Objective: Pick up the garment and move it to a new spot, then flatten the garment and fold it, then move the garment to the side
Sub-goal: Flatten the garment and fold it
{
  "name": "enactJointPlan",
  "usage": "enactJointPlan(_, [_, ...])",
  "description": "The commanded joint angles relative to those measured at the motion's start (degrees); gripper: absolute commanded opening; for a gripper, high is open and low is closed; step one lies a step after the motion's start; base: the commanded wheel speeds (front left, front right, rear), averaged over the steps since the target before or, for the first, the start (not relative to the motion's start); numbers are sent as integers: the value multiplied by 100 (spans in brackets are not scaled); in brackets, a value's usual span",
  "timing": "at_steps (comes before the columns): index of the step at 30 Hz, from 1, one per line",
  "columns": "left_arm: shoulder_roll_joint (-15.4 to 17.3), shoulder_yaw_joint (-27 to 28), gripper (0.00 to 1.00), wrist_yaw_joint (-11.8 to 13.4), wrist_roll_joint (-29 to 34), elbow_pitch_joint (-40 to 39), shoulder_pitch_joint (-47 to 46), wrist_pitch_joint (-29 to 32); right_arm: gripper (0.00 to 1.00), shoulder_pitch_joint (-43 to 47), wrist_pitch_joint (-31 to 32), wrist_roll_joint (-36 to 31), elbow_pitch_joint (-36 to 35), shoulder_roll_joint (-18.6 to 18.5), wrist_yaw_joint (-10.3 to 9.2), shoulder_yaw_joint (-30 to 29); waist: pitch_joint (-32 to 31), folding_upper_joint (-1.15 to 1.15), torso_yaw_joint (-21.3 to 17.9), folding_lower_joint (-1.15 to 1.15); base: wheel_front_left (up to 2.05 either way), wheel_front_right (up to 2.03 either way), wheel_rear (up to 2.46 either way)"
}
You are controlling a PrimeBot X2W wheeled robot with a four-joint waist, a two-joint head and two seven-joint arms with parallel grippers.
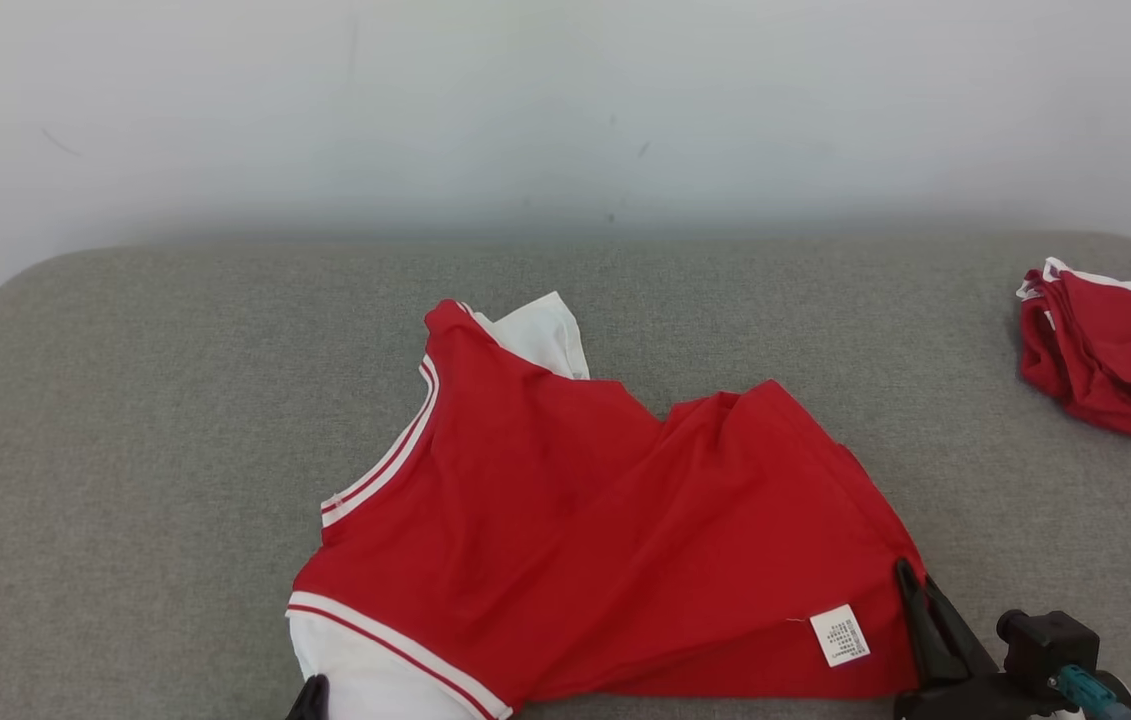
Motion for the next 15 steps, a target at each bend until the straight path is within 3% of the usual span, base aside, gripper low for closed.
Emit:
enactJointPlan(1, [-6,54,0,10,30,-138,70,-15,0,78,-25,-19,-86,32,-17,-16,-17,0,-1,0,0,0,0])
enactJointPlan(15, [-67,252,0,10,264,-569,252,-15,0,152,-26,28,-475,40,-17,0,-93,0,-63,0,0,0,0])
